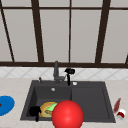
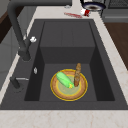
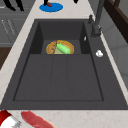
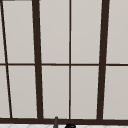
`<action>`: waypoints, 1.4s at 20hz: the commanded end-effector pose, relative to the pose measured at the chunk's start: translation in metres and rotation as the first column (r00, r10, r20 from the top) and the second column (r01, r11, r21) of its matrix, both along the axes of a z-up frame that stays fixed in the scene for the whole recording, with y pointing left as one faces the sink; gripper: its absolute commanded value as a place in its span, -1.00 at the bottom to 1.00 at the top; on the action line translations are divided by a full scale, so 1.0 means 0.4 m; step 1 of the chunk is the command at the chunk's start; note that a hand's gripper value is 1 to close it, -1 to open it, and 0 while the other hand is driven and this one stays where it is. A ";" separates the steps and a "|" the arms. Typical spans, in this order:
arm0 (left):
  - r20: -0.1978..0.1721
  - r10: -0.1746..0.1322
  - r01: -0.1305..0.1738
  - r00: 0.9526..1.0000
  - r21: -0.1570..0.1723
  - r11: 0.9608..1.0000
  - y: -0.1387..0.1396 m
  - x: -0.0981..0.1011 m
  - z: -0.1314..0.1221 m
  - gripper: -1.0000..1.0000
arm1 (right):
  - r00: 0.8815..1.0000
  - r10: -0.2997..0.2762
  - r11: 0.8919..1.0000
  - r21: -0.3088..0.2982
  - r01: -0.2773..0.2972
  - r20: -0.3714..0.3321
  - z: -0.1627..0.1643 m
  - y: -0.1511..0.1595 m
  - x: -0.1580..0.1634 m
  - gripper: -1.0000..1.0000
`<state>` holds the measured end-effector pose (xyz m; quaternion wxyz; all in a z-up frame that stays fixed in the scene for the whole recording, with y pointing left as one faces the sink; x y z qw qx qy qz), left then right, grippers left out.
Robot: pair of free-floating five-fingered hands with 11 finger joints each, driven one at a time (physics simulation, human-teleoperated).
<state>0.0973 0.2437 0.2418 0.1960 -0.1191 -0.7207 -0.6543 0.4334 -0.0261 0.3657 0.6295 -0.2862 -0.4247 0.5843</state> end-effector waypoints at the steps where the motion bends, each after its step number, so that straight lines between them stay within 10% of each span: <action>1: 0.000 0.000 0.000 1.000 0.000 1.000 0.000 0.000 0.000 0.00 | 0.998 0.034 0.999 -0.004 -0.035 -0.058 -0.025 0.011 0.057 -1.00; 28: 0.000 0.000 0.000 1.000 0.000 1.000 0.000 0.000 0.000 0.00 | 0.953 0.130 0.991 0.017 -0.130 -0.275 -0.331 0.015 0.430 -1.00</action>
